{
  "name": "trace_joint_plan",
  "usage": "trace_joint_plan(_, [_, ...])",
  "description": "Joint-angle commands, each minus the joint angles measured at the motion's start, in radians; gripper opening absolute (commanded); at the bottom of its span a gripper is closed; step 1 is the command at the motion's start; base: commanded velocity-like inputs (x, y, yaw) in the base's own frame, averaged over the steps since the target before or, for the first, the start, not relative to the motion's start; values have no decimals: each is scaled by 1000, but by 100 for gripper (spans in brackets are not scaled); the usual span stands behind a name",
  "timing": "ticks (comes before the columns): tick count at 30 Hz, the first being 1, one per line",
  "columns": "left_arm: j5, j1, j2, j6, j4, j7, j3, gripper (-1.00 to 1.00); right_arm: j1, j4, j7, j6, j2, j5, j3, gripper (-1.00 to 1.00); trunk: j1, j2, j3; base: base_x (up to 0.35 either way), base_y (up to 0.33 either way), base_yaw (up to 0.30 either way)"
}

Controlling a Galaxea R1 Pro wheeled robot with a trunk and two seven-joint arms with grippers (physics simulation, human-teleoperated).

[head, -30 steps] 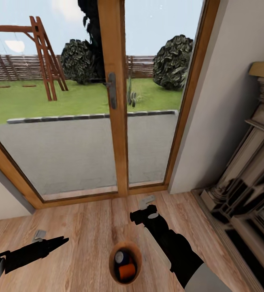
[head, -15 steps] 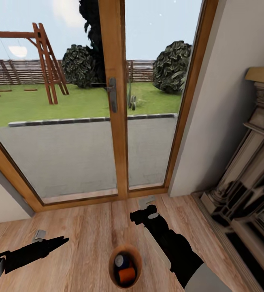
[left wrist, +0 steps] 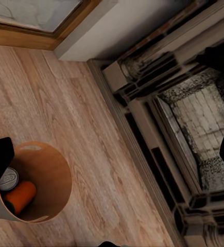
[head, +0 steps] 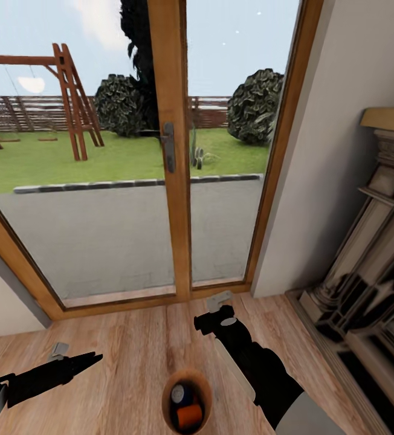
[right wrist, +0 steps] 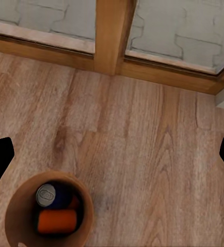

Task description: Put the three can of soda from the living room inside the tash can in the kitchen.

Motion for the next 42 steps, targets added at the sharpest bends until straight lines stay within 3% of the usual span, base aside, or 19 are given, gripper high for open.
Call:
trace_joint_plan(1, [0, 0, 0, 0, 0, 0, 0, 100, 0, 0, 0, 0, 0, 0, 0, 100, 0, 0, 2, 0, 0, 0])
trace_joint_plan(24, [0, 0, 0, 0, 0, 0, 0, 100, 0, 1, 0, 0, 0, 0, 1, 100, 0, 0, 40, 0, 0, 0])
trace_joint_plan(32, [0, 0, 0, 0, 0, 0, 0, 100, 0, 1, -1, 0, 0, 0, 75, 100, 0, 0, 53, 0, 0, 0])
trace_joint_plan(42, [0, 0, 0, 0, 0, 0, 0, 100, 0, 1, -1, 0, 0, 0, 88, 100, 0, 0, 70, 0, 0, 0])
